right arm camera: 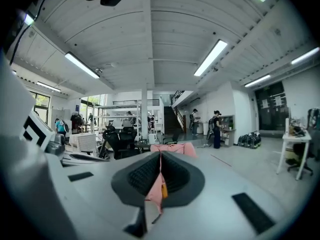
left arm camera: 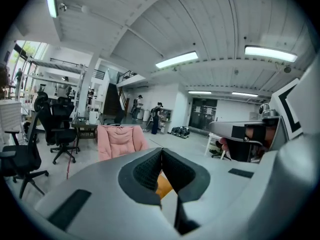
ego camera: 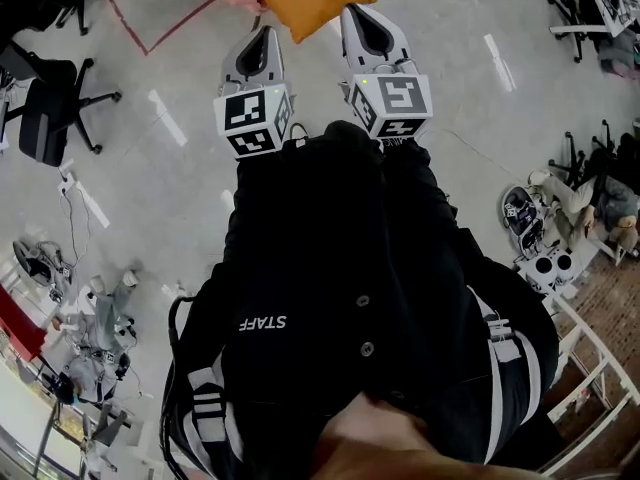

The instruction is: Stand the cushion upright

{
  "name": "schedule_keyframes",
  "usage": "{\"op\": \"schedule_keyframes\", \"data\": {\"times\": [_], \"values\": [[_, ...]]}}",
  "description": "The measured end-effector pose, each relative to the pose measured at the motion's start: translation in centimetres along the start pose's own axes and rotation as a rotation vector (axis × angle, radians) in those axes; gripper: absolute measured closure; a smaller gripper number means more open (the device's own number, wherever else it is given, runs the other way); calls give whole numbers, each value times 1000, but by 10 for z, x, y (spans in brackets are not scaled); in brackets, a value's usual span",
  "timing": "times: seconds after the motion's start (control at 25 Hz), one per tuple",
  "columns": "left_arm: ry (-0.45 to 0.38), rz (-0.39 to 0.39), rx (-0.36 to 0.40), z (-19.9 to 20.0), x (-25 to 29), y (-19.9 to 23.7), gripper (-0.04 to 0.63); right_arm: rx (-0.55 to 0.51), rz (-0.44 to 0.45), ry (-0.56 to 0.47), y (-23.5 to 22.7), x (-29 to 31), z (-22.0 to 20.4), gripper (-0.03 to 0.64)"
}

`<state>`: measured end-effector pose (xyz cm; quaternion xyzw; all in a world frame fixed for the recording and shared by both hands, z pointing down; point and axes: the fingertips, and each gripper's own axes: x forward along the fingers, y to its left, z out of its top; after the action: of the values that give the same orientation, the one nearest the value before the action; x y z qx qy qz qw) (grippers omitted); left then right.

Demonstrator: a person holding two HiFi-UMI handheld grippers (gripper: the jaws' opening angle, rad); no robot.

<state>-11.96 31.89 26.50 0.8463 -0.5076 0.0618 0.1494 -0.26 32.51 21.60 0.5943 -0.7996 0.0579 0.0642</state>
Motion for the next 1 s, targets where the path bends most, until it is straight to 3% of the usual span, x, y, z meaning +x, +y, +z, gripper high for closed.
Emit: {"op": "schedule_keyframes", "data": {"times": [0.24,0.52,0.72,1.0], "values": [[81,-10,-40,-29,18,18,592,5,3,112,-2,20,-37,607],[128,29,-48,-37,74,28,592,33,24,168,-46,71,-58,607],[154,78,-70,-33,146,52,592,42,70,184,-88,148,-60,607],[233,118,-123,-24,276,72,592,43,212,208,-152,256,-53,607]]}}
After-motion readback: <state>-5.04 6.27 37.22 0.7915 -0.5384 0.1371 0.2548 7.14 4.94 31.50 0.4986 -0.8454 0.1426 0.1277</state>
